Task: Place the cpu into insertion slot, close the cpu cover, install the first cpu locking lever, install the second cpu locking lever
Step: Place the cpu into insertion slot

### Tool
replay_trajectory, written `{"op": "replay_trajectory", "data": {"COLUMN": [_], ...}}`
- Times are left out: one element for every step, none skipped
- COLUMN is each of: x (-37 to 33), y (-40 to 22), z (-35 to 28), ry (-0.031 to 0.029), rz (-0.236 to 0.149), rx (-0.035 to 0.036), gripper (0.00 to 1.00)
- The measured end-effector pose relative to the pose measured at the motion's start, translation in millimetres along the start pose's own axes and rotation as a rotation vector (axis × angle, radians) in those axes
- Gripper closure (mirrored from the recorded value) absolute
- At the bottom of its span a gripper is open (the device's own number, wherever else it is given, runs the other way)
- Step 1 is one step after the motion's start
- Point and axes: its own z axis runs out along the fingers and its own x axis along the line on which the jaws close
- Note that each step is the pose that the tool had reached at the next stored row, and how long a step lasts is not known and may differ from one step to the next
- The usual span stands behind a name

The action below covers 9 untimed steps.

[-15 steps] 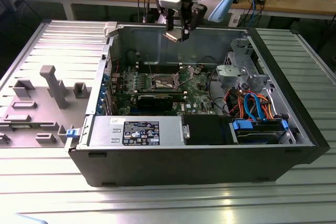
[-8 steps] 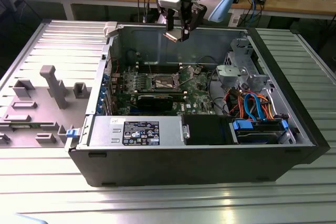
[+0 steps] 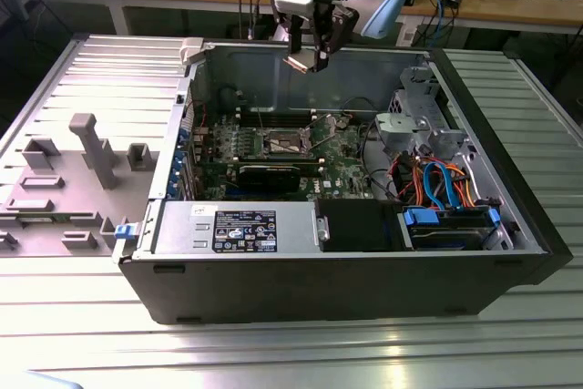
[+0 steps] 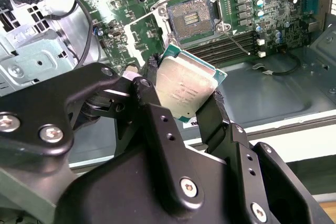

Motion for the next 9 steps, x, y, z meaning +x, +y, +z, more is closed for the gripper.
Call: {"op": "replay_trajectory", "data": {"x": [0.0,0.0,0.0,0.0,0.0,0.0,0.0,0.0,0.0], "y": [0.0,0.0,0.0,0.0,0.0,-0.1,-0.1,-0.1,-0.1], "z": [0.0,0.0,0.0,0.1,0.3,0.5,0.6,0.7,0.7], "ry": [-0.0004,-0.001,-0.0015,-0.0028,-0.0041,-0.0064,-0.0083,-0.0088,-0.0089], "rz": [0.004,0.011,0.017,0.031,0.047,0.072,0.093,0.099,0.1], "rx": [0.0,-0.0002,-0.0003,-0.0006,-0.0008,-0.0014,-0.0016,-0.0018,-0.0018], "gripper": [0.45,0.45,0.45,0.45,0.45,0.45,0.45,0.45,0.45]}}
